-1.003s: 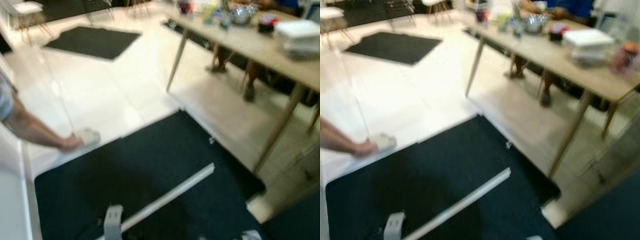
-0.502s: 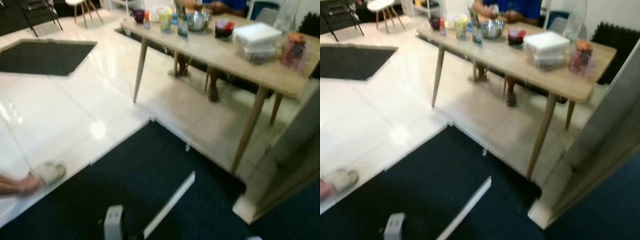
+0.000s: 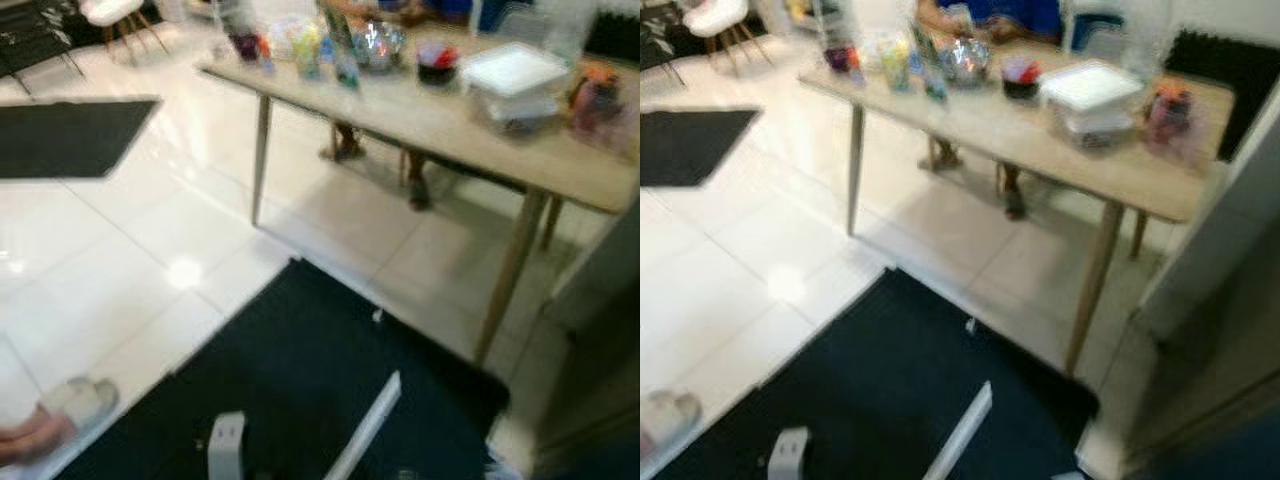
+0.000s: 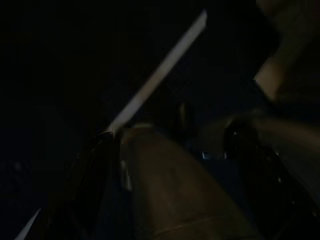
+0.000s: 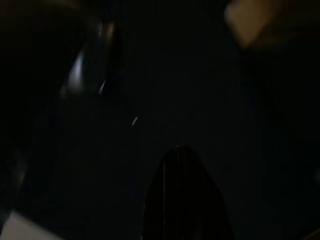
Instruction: Restocking fridge
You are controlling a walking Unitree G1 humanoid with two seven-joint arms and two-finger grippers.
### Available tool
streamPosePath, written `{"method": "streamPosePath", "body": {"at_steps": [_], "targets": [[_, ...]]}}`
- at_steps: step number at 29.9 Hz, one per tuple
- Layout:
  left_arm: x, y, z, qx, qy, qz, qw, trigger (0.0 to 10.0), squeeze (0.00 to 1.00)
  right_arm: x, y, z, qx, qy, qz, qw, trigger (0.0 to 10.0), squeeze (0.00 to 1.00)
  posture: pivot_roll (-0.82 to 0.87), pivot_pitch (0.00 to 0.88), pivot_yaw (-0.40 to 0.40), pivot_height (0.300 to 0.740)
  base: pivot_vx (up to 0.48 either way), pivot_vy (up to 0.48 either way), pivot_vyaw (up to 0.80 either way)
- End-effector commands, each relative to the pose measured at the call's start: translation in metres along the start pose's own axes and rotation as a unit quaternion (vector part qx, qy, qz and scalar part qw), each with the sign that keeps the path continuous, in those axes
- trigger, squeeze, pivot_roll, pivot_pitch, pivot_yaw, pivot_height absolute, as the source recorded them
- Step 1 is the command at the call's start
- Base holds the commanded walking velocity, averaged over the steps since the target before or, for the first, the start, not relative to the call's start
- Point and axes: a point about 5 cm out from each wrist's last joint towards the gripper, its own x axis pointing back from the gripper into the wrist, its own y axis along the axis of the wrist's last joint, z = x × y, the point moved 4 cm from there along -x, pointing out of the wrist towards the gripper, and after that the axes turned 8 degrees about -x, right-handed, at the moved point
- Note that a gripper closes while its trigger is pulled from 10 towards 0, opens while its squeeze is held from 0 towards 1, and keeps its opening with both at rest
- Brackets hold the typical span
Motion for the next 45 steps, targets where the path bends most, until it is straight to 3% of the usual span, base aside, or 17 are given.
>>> {"method": "streamPosePath", "body": {"at_steps": [1, 10, 23, 45], "targets": [[0.002, -0.007, 0.003, 0.000, 0.002, 0.013, 1.000, 10.0, 0.00, 0.000, -0.007, 0.006, 0.001, 0.007, 0.010, 1.000, 10.0, 0.00, -0.02, 0.044, 0.025, 0.740, 0.364, 0.000, 0.00], [0.003, -0.001, 0.008, -0.003, 0.008, 0.009, 1.000, 10.0, 0.00, -0.001, 0.006, 0.012, -0.011, 0.019, -0.011, 1.000, 10.0, 0.00, -0.02, 0.035, 0.033, 0.740, 0.365, 0.000, 0.00], [0.000, -0.006, -0.002, 0.005, -0.001, 0.011, 1.000, 10.0, 0.00, -0.001, 0.005, 0.012, -0.012, 0.017, -0.007, 1.000, 10.0, 0.00, -0.02, 0.041, 0.028, 0.740, 0.362, 0.000, -0.78], [0.000, -0.007, -0.002, 0.002, -0.001, 0.013, 1.000, 10.0, 0.00, -0.001, 0.006, 0.015, -0.011, 0.020, -0.011, 1.000, 10.0, 0.00, -0.02, 0.042, 0.032, 0.740, 0.363, 0.000, 0.00]]}}
